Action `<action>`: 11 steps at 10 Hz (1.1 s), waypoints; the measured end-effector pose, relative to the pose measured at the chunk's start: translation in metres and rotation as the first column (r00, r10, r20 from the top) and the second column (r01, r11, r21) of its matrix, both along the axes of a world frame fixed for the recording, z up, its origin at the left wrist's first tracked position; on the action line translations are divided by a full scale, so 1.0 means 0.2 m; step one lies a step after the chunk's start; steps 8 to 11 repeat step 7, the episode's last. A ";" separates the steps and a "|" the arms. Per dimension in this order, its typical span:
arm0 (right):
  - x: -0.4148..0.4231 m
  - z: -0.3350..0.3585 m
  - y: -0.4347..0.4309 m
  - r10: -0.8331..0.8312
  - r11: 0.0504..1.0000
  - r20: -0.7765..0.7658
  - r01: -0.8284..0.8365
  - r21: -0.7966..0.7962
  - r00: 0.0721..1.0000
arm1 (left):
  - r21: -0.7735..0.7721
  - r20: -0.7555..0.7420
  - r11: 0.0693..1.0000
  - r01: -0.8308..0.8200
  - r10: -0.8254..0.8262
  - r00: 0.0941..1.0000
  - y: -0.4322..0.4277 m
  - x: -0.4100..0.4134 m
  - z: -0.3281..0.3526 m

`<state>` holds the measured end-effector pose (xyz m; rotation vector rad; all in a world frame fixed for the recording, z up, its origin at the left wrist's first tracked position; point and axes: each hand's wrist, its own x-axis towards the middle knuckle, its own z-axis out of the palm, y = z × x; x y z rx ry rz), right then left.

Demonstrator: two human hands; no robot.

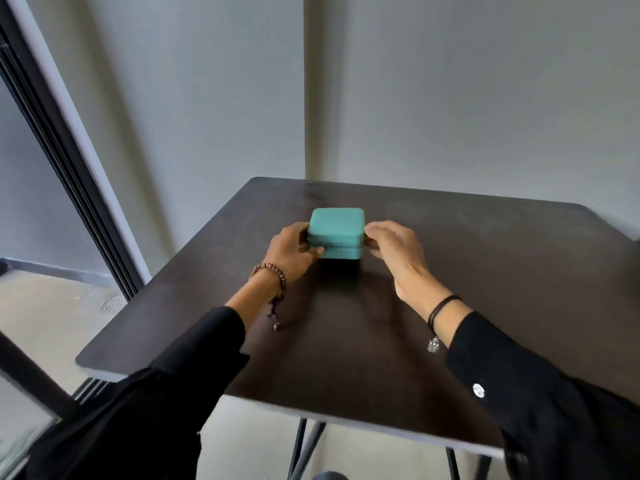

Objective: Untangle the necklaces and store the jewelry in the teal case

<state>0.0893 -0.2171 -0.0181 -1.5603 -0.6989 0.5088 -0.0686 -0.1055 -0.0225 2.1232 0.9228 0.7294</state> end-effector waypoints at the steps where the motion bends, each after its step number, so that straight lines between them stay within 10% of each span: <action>1: 0.06 0.03 0.24 0.070 0.997 -0.049 -0.069 0.028 0.996 | 0.038 -0.026 0.998 -0.047 0.048 0.999 0.25 0.08 0.03; 4: 0.25 -0.06 0.78 0.184 0.981 -0.012 -0.184 -0.065 0.983 | -0.027 -0.054 0.989 -0.142 0.141 0.989 0.88 0.32 -0.10; 11: 0.22 -0.06 0.73 0.212 0.967 0.077 -0.197 -0.163 0.974 | 0.047 -0.100 0.980 -0.195 0.199 0.975 0.74 0.33 -0.09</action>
